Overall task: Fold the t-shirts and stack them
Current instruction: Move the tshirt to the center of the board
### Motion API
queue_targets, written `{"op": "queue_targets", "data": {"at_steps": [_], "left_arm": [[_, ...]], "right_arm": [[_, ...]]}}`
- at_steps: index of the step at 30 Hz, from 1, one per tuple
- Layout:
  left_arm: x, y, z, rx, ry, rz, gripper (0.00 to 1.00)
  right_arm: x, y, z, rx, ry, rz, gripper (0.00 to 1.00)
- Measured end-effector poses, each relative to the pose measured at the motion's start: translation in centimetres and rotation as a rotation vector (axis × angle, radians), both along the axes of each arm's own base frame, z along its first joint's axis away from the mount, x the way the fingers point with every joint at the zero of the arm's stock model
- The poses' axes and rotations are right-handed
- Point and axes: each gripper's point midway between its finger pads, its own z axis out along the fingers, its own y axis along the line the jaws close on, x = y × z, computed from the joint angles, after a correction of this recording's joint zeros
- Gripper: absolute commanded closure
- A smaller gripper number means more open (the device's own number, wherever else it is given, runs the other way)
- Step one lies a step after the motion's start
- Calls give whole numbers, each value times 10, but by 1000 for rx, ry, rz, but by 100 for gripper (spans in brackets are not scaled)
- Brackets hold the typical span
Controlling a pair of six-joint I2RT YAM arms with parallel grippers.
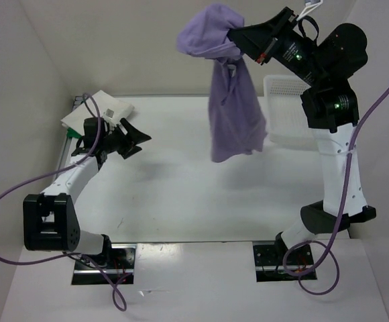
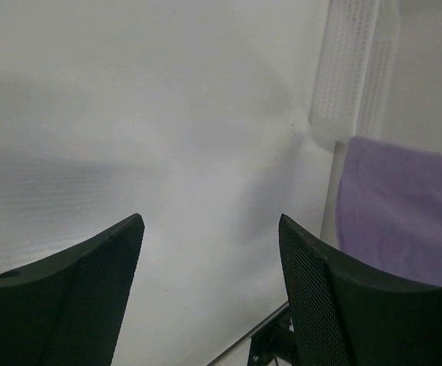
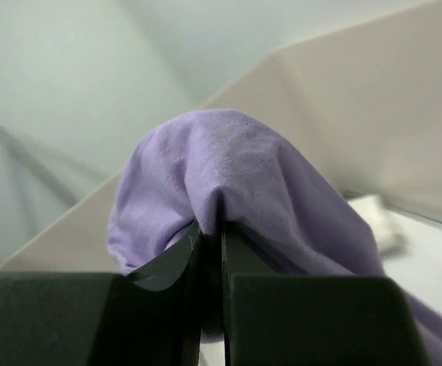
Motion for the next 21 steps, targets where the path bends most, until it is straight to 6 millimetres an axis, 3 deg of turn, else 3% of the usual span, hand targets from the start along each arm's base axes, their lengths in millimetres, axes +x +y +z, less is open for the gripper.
{"op": "queue_targets", "data": {"at_steps": [3, 6, 8, 10, 12, 14, 17, 19, 21], "left_arm": [[3, 18, 9, 5, -23, 52, 21], [1, 34, 16, 8, -44, 97, 21], [-3, 46, 16, 11, -43, 130, 21], [-7, 56, 13, 18, -30, 159, 21], [-10, 64, 10, 35, -19, 177, 21], [-14, 67, 6, 67, -13, 175, 24], [-20, 70, -3, 115, 7, 164, 27], [-25, 74, -11, 151, 31, 163, 33], [-30, 79, -19, 200, 49, 157, 38]], "right_arm": [[-39, 28, 23, 23, -64, 163, 99], [-51, 29, 27, 40, -81, 204, 99], [-45, 31, 14, 44, -55, 210, 97], [-29, 37, -24, 30, 23, 210, 91], [0, 45, -85, 3, 147, 194, 82], [28, 51, -163, -38, 309, 171, 76], [76, 53, -302, -123, 614, 76, 62], [87, 41, -401, -214, 849, -16, 55], [79, 26, -456, -285, 989, -95, 50]]}}
